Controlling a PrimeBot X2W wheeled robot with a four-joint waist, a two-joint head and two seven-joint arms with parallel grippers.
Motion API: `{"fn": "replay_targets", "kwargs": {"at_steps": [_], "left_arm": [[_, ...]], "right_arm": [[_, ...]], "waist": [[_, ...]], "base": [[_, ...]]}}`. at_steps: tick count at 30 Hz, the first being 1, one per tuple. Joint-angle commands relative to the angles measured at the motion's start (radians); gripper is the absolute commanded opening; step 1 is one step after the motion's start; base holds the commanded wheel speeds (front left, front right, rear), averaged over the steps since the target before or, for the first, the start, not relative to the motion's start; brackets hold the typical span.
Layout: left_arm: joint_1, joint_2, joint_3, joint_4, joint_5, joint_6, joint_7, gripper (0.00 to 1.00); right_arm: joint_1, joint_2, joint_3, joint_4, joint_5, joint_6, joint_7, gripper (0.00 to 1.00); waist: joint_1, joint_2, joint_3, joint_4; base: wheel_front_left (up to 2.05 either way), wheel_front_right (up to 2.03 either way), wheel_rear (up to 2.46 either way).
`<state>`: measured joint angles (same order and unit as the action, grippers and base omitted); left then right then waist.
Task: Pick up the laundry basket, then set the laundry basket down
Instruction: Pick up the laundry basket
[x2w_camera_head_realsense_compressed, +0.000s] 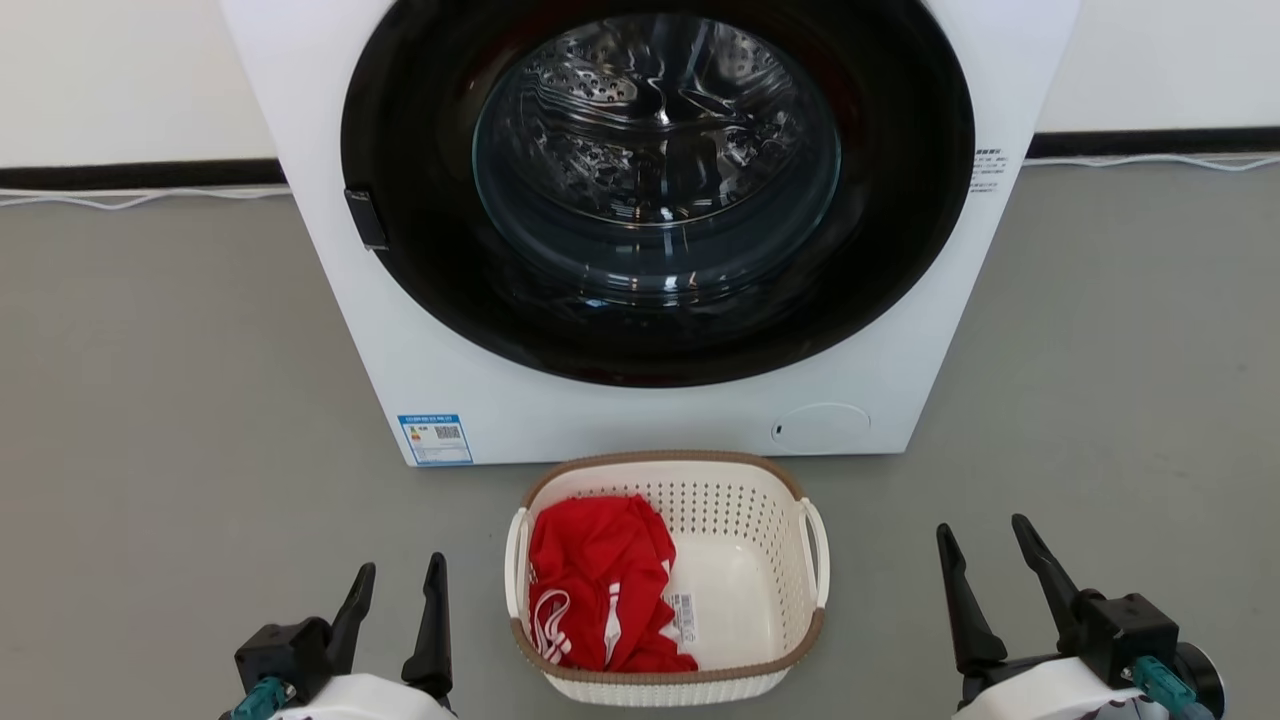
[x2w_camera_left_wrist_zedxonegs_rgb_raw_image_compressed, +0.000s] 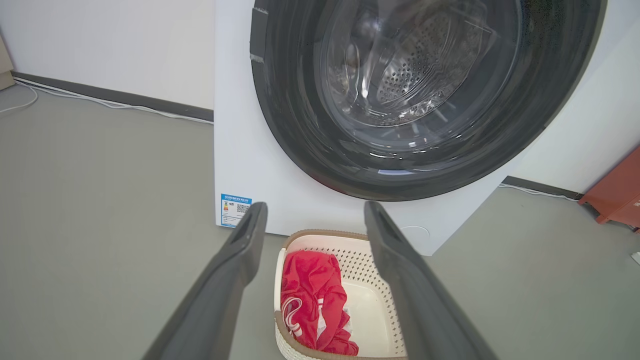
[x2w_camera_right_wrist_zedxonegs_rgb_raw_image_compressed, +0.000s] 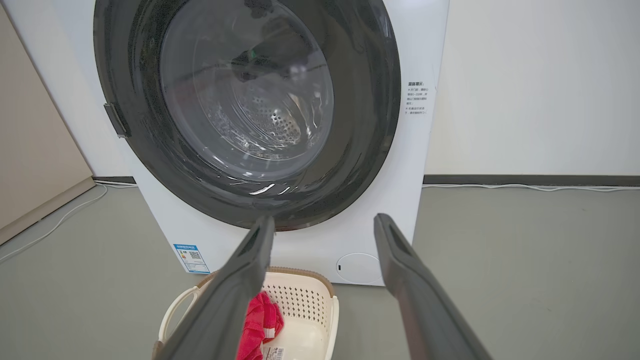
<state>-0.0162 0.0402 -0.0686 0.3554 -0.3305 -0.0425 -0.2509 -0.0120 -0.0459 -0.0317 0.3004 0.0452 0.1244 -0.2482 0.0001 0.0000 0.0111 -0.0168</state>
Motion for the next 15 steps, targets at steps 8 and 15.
{"fn": "replay_targets", "kwargs": {"at_steps": [8, 15], "left_arm": [[-0.116, 0.010, 0.006, -0.010, -0.010, 0.013, -0.011, 1.00], [-0.214, 0.010, -0.032, 0.038, -0.026, 0.018, -0.011, 1.00]], "right_arm": [[-0.095, -0.004, 0.017, 0.011, 0.028, 0.006, -0.014, 1.00], [-0.193, -0.004, 0.003, 0.073, 0.040, 0.006, -0.014, 1.00]], "waist": [[-0.0001, 0.0000, 0.096, 0.006], [-0.0001, 0.0000, 0.212, 0.010]], "base": [[0.00, 0.00, 0.00], [0.00, 0.00, 0.00]]}}
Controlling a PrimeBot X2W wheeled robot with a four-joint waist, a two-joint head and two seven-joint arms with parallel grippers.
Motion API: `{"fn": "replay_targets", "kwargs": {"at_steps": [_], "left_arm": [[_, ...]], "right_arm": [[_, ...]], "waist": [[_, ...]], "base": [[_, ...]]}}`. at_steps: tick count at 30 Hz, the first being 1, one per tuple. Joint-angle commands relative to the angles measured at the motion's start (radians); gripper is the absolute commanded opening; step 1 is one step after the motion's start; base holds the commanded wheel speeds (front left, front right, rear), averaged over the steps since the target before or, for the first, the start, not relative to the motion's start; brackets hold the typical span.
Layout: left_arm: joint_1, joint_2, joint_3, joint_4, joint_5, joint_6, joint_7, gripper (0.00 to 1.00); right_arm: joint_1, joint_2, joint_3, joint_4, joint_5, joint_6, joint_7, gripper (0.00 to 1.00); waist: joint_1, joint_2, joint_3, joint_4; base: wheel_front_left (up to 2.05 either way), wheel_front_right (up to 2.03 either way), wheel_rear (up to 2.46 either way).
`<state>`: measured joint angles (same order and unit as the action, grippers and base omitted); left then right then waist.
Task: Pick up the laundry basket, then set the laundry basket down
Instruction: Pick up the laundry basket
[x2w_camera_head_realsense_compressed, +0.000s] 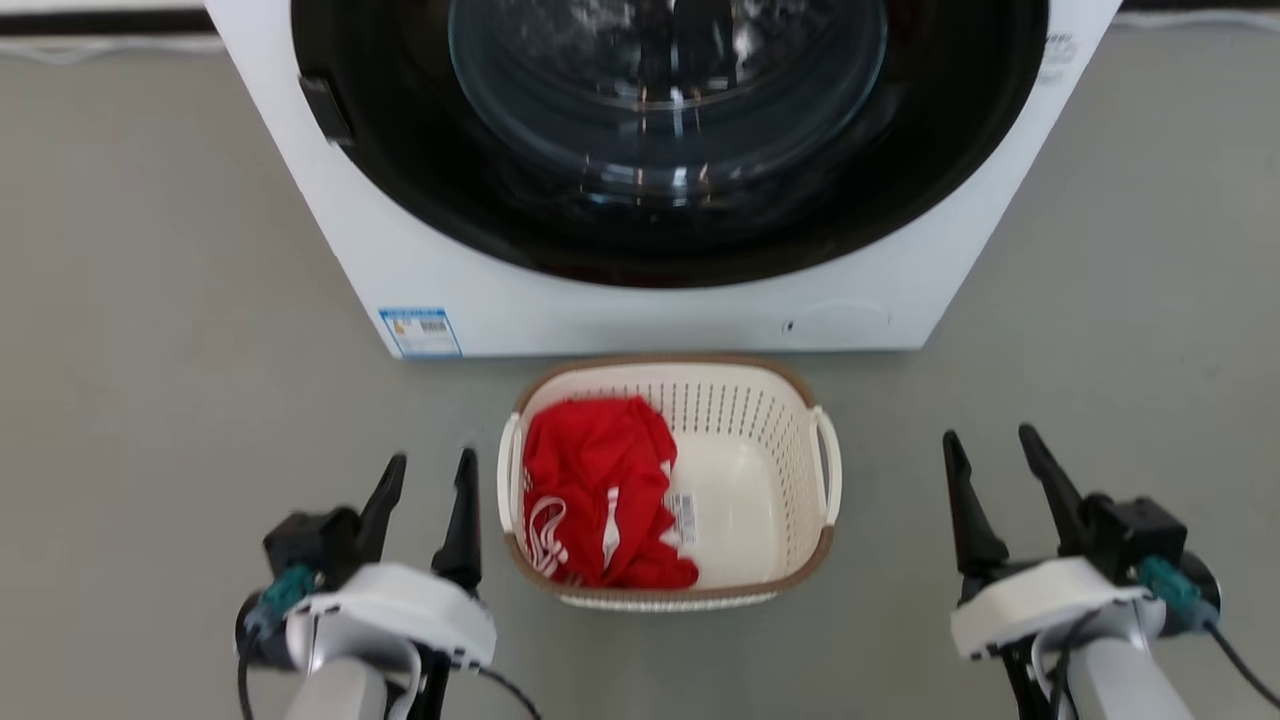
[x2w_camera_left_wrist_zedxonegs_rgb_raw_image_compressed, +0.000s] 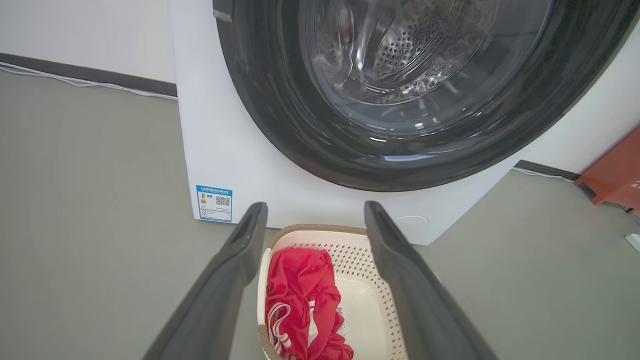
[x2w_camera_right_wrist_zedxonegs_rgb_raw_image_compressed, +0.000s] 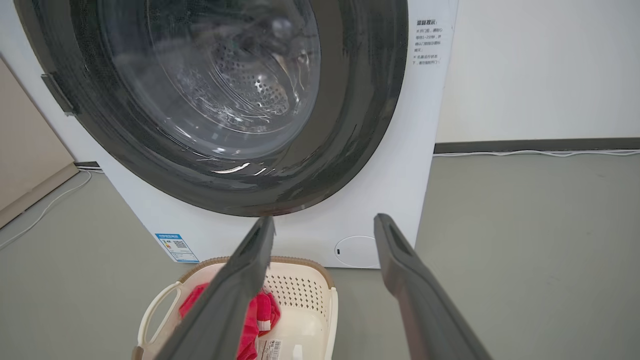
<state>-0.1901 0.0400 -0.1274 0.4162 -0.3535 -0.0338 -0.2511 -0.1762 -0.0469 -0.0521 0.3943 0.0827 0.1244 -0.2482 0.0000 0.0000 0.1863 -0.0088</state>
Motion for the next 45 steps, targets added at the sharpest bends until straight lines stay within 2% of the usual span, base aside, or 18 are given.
{"fn": "replay_targets", "kwargs": {"at_steps": [1, 12, 18, 27, 45], "left_arm": [[-0.058, 0.010, 0.020, -0.012, -0.003, 0.010, -0.011, 1.00], [-0.294, 0.010, -0.063, 0.210, -0.040, 0.027, -0.011, 1.00], [-0.421, 0.010, -0.125, 0.366, -0.058, 0.026, 0.015, 1.00], [-0.574, 0.010, -0.207, 0.537, -0.099, 0.037, 0.065, 1.00], [-0.806, 0.010, -0.280, 0.739, -0.125, 0.082, 0.093, 1.00]], "right_arm": [[-0.047, -0.003, 0.021, -0.007, -0.002, 0.006, -0.014, 1.00], [-0.275, -0.003, -0.011, 0.241, -0.081, 0.006, -0.013, 1.00], [-0.391, -0.003, -0.036, 0.393, -0.113, 0.006, -0.002, 1.00], [-0.524, -0.003, -0.067, 0.559, -0.168, 0.006, 0.024, 1.00], [-0.690, -0.010, -0.052, 0.698, -0.204, 0.006, -0.005, 1.00]], "waist": [[0.0000, 0.0000, 0.056, 0.003], [0.0000, 0.0000, 0.246, 0.005], [0.0000, 0.0000, 0.317, 0.011], [0.0000, 0.0000, 0.410, 0.022], [0.0000, 0.0000, 0.577, 0.009]], "base": [[0.00, 0.00, 0.00], [0.00, 0.00, 0.00], [0.00, 0.00, 0.00], [0.00, 0.00, 0.00], [0.00, 0.00, 0.00]]}}
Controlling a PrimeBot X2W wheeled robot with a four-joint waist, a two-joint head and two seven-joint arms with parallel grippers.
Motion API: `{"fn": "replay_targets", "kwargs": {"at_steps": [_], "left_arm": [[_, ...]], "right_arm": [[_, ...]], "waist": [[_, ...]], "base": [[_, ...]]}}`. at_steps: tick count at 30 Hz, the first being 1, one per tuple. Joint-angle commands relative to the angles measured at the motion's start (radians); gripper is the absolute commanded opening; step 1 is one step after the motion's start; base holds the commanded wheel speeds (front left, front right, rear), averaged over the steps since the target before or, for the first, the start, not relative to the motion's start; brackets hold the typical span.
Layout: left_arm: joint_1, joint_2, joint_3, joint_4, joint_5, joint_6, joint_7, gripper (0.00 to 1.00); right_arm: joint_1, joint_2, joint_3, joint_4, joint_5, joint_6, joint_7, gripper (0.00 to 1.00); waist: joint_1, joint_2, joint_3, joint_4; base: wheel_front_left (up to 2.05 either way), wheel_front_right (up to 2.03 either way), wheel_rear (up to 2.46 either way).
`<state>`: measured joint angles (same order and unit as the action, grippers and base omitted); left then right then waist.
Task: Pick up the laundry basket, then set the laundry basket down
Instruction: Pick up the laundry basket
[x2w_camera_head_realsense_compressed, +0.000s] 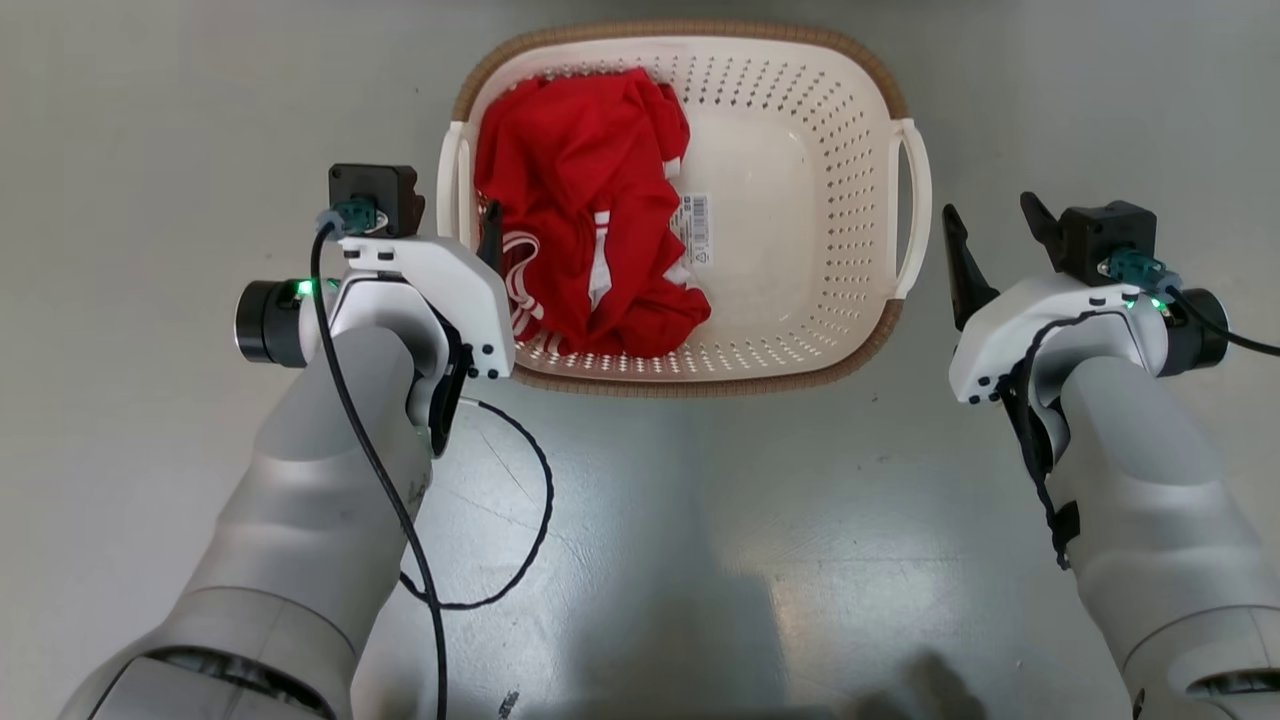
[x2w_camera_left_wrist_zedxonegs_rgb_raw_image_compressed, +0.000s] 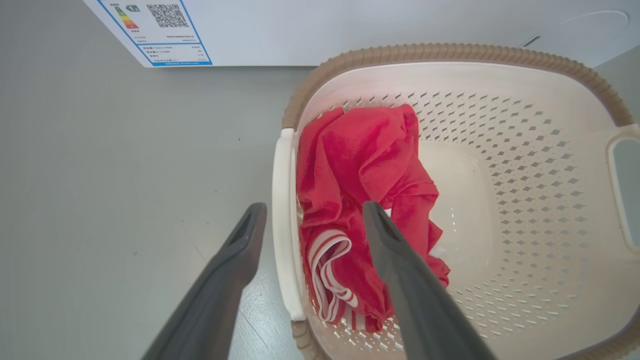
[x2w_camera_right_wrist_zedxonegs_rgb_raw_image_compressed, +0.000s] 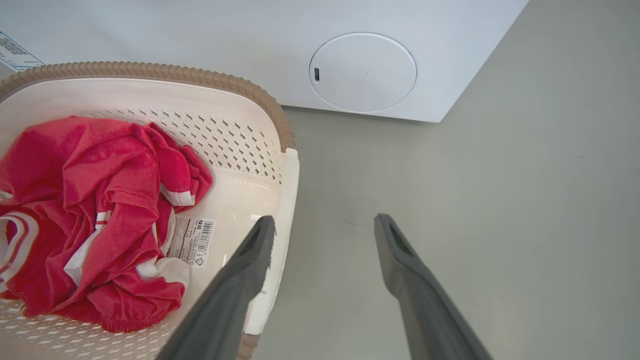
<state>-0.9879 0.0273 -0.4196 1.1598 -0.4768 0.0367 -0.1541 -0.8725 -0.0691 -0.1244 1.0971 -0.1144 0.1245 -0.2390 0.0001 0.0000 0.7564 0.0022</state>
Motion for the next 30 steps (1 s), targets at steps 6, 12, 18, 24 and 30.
{"fn": "replay_targets", "kwargs": {"at_steps": [6, 12, 18, 24, 30], "left_arm": [[-0.049, 0.023, -0.003, 0.039, -0.006, 0.010, -0.002, 1.00], [-0.074, 0.023, -0.018, 0.069, -0.010, 0.018, -0.002, 1.00], [-0.093, 0.023, -0.035, 0.090, -0.009, 0.034, 0.011, 1.00], [-0.116, 0.024, -0.051, 0.101, -0.006, 0.044, 0.027, 1.00], [-0.140, 0.025, -0.067, 0.111, 0.001, 0.052, 0.041, 1.00]], "right_arm": [[-0.021, 0.016, 0.045, 0.013, 0.006, 0.006, -0.019, 1.00], [-0.037, 0.018, 0.066, 0.026, 0.021, 0.006, -0.022, 1.00], [-0.049, 0.019, 0.086, 0.039, 0.035, 0.006, -0.022, 1.00], [-0.067, 0.019, 0.104, 0.057, 0.047, 0.006, -0.023, 1.00], [-0.097, 0.019, 0.125, 0.086, 0.066, 0.006, -0.023, 1.00]], "waist": [[0.0000, 0.0000, 0.039, -0.004], [0.0000, 0.0000, 0.061, -0.005], [0.0000, 0.0000, 0.082, -0.003], [0.0000, 0.0000, 0.105, -0.003], [0.0000, 0.0000, 0.123, -0.005]], "base": [[0.00, 0.00, 0.00], [0.00, 0.00, 0.00], [0.00, 0.00, 0.00], [0.00, 0.00, 0.00], [0.00, 0.00, 0.00]]}}
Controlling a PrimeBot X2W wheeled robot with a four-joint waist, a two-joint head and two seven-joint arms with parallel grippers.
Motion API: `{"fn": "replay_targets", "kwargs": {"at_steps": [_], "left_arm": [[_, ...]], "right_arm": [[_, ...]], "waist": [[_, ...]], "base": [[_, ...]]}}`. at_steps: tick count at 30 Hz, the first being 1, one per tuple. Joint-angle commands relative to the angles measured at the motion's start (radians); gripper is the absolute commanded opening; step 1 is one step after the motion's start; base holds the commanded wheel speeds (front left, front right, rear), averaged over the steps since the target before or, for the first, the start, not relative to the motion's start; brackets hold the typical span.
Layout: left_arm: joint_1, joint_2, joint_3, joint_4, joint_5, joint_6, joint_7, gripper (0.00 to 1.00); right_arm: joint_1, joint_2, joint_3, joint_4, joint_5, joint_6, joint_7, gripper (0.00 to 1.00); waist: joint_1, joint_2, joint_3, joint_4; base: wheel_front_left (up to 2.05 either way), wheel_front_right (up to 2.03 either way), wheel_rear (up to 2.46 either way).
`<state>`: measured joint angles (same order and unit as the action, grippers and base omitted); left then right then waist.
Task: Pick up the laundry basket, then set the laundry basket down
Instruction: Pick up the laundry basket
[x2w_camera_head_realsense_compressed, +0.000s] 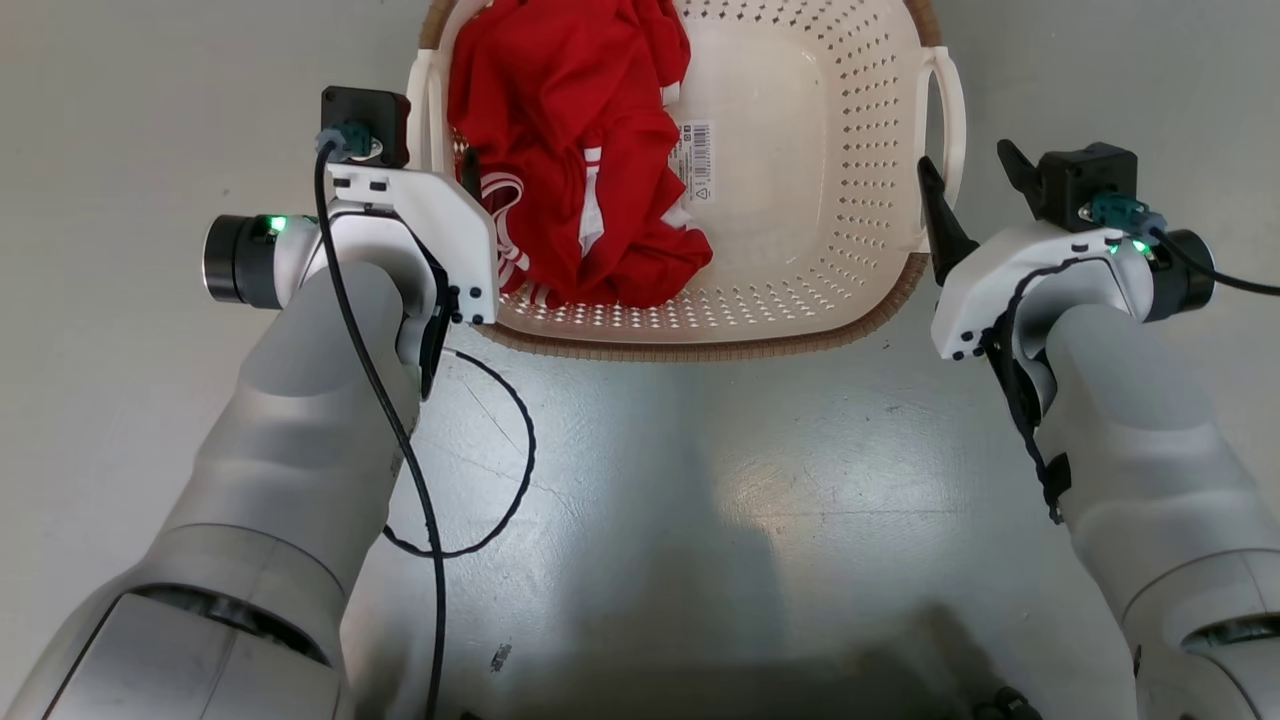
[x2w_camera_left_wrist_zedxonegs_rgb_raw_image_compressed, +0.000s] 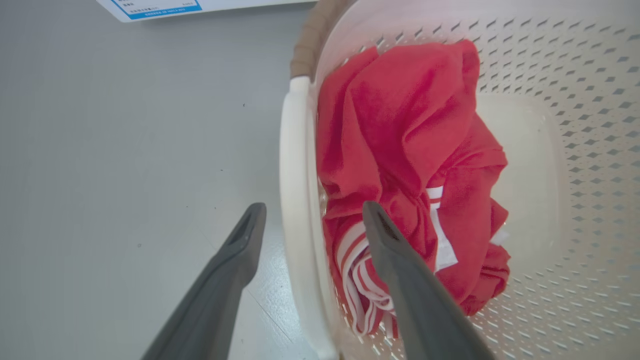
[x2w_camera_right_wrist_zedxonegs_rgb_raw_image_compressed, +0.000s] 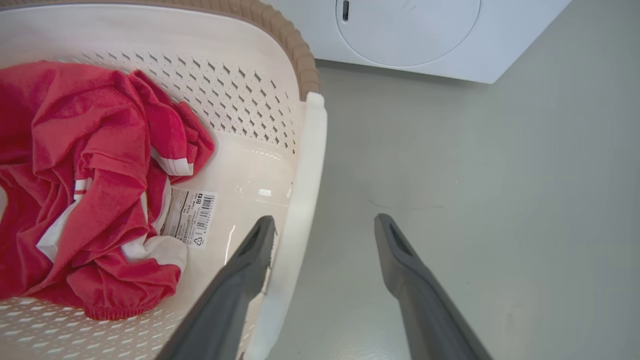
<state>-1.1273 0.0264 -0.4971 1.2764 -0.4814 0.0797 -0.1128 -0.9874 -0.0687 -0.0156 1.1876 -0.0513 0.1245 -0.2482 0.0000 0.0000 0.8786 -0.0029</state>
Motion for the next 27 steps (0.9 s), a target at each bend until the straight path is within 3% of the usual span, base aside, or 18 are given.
{"fn": "replay_targets", "kwargs": {"at_steps": [1, 27], "left_arm": [[-0.005, 0.026, 0.006, -0.004, 0.008, 0.010, 0.003, 1.00], [-0.054, 0.034, -0.057, 0.012, 0.026, 0.041, 0.073, 1.00]], "right_arm": [[0.012, 0.018, 0.021, 0.002, 0.006, 0.006, -0.013, 1.00], [-0.071, 0.018, 0.148, 0.084, 0.137, 0.006, 0.048, 1.00]], "waist": [[0.0000, 0.0000, 0.004, -0.001], [0.0000, 0.0000, 0.042, -0.012]], "base": [[0.00, 0.00, 0.00], [0.00, 0.00, 0.00]]}}
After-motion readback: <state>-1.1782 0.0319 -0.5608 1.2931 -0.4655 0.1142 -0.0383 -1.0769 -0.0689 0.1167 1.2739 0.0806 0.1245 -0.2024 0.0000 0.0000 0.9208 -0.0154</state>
